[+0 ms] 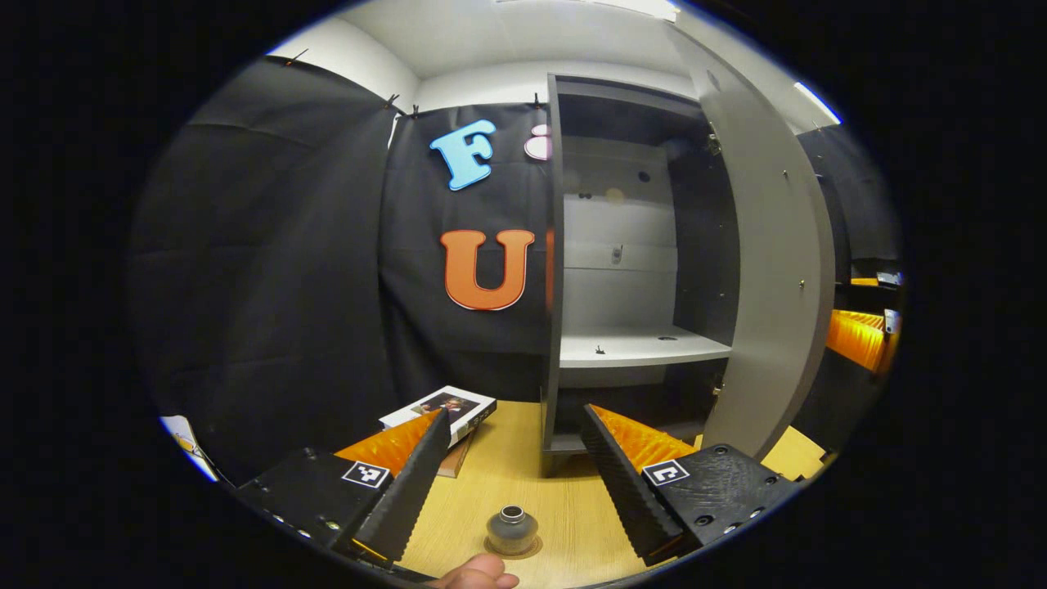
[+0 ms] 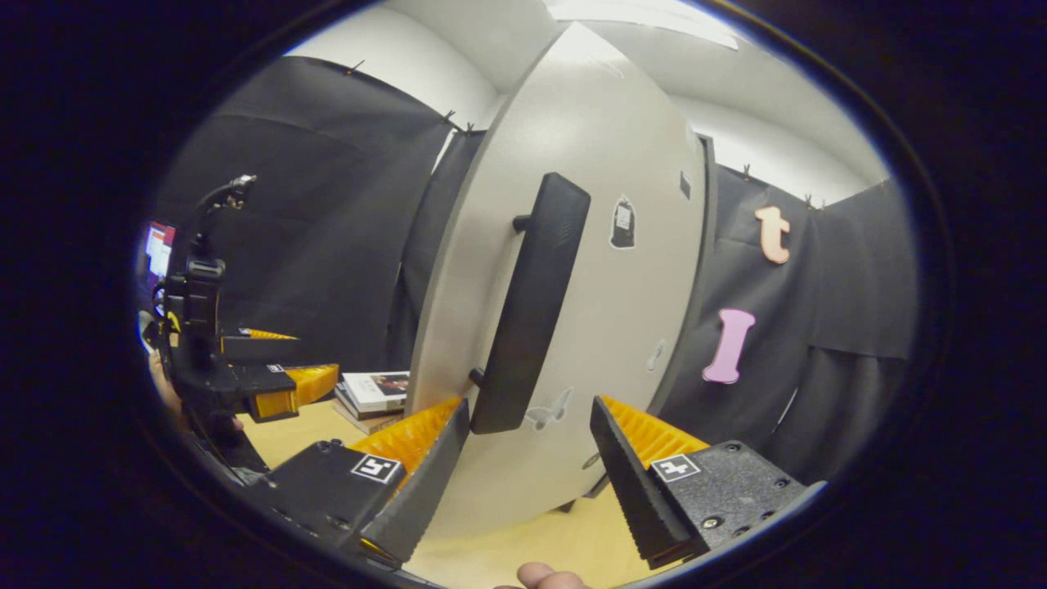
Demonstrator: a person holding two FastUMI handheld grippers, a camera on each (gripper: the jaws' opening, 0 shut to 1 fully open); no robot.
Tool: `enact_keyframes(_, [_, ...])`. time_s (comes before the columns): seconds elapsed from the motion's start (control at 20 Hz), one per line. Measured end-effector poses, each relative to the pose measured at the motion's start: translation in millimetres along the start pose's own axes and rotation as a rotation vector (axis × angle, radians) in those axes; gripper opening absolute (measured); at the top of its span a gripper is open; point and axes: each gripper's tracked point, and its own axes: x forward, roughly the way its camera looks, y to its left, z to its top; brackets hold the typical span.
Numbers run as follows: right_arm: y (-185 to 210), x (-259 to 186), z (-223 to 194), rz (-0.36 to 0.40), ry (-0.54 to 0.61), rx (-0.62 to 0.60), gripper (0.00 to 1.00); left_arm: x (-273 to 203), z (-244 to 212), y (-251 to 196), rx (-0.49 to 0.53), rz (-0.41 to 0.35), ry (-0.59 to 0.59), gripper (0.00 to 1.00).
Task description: Open the cabinet door with the right hand, grasp the bottle in the cabinet with the left hand and place it on the coaster, then close the cabinet door with the right hand.
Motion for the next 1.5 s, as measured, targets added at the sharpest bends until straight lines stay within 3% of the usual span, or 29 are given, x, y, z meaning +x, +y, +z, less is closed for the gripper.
enact_keyframes(0.2, [5, 4, 7, 0.046, -0.018, 0.007, 0.99, -4, 2, 5, 0.002, 0.021, -0.004, 0.96])
enact_keyframes(0.4, [-11, 0, 2, 0.031, -0.006, 0.03, 0.99, 0, 10, -14, 0.002, -0.006, -0.02, 0.95])
enact_keyframes(0.7, [-70, 2, 5, -0.077, 0.003, 0.159, 0.99, 10, 59, -71, 0.043, -0.051, -0.139, 0.95])
enact_keyframes(0.95, [-107, 9, -10, -0.199, 0.028, 0.29, 0.99, 26, 65, -128, 0.04, -0.068, -0.097, 0.95])
enact_keyframes(1.15, [-103, 20, -34, -0.184, 0.087, 0.393, 1.0, 34, 64, -151, 0.027, -0.046, -0.063, 0.96])
enact_keyframes(1.25, [-107, 23, -28, -0.176, 0.103, 0.383, 0.99, 38, 75, -161, 0.032, -0.079, -0.074, 1.0])
enact_keyframes(1.5, [-133, 26, -12, -0.312, 0.072, 0.328, 0.97, 46, 102, -161, 0.03, -0.111, -0.117, 0.96])
